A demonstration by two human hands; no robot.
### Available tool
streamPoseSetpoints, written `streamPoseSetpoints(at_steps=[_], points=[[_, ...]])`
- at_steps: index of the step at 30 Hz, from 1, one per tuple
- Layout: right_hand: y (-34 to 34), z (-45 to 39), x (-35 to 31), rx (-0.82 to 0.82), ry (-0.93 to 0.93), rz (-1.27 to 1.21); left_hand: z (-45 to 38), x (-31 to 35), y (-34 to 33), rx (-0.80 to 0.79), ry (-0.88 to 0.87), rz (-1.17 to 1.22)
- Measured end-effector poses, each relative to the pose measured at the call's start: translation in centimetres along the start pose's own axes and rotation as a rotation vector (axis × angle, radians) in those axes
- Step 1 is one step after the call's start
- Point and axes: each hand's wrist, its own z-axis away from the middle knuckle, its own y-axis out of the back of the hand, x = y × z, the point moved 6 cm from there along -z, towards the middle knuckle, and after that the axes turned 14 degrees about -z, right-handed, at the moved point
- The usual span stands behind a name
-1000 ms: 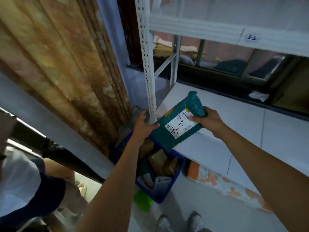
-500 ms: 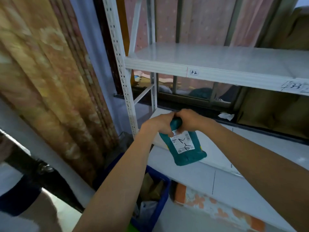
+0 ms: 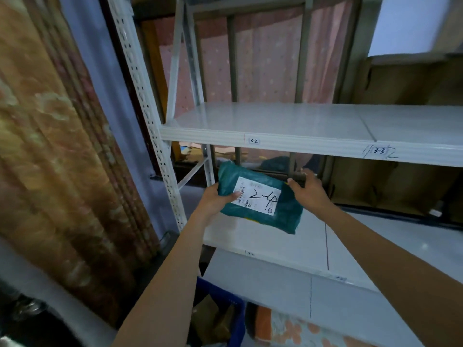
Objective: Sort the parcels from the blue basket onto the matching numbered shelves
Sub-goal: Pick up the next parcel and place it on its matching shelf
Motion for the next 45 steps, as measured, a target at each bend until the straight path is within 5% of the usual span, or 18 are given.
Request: streamPoseSetpoints(at_steps=[7, 14, 22, 29, 45], points=[[1.2, 0.1, 0.7, 0.038, -0.235, -0.576, -0.3, 0.5, -1.3, -0.104, 0.067, 0.379], [1.4, 0.1, -0.8, 0.163, -0.24, -0.723, -0.9, 3.5, -2.0, -0.113, 0.043, 0.369], [2.0, 0.7, -5.5, 0.331, 0.023, -0.611, -1.8, 5.7, -0.7, 0.08, 0.218, 0.45], [3.6, -0.3, -12.3, 0.411, 0.148, -0.57, -2.6, 13.1, 3.4, 0.326, -0.084, 0.372], [9.5, -3.2, -32.1, 0.457, 0.49, -0.586, -3.4, 31.1, 13.3, 0.469, -0.424, 0.222]])
